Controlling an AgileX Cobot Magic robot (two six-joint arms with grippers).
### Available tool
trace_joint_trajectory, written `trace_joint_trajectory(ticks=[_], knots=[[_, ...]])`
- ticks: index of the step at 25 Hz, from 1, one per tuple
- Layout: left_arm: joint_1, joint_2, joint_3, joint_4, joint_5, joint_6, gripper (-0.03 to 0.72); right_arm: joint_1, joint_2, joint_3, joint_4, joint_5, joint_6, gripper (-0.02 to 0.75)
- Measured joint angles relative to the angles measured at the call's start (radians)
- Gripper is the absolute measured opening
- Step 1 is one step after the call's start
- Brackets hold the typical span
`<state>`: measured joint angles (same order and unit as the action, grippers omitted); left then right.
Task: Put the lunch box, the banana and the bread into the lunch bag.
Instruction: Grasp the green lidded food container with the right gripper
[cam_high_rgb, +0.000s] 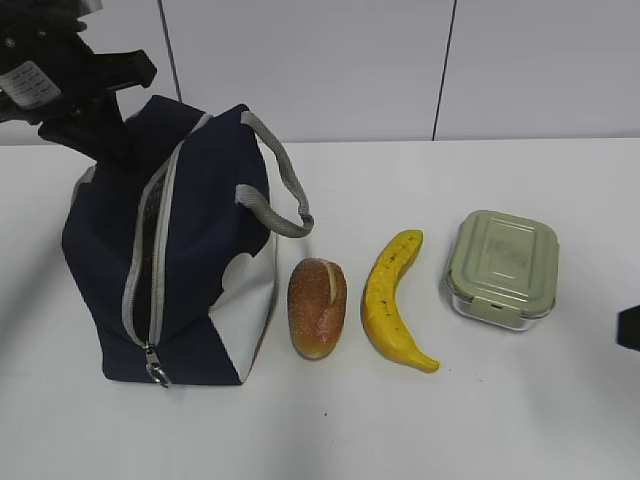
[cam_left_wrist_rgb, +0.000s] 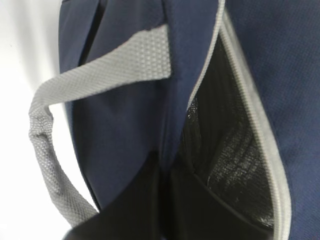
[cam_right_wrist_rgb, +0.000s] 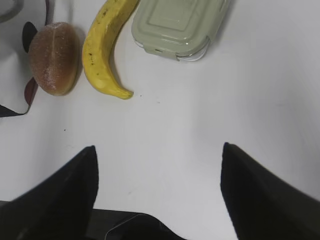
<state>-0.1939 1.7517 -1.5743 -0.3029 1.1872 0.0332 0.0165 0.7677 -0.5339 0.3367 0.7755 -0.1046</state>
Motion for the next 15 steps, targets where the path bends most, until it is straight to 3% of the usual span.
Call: trace_joint_trajectory(ticks=[8, 13, 14, 15], knots=[[0.0, 0.0, 0.0, 0.0, 0.0, 0.0, -0.003, -0.02, 0.442, -0.134, 0.392, -0.106, -0.358, 0.563], [0.0, 0.0, 0.0, 0.0, 0.0, 0.0, -0.003, -0.157, 0.586, -0.207, 0.576, -0.079, -0.537, 0.563], [0.0, 0.0, 0.0, 0.0, 0.0, -0.001, 0.043, -0.192, 0.606, -0.218, 0.597, -0.066, -0.562, 0.563], [0.0, 0.0, 0.0, -0.001, 0.0, -0.001, 0.019, -0.22, 0.62, -0.226, 0.61, -0.052, -0.578, 0.563]])
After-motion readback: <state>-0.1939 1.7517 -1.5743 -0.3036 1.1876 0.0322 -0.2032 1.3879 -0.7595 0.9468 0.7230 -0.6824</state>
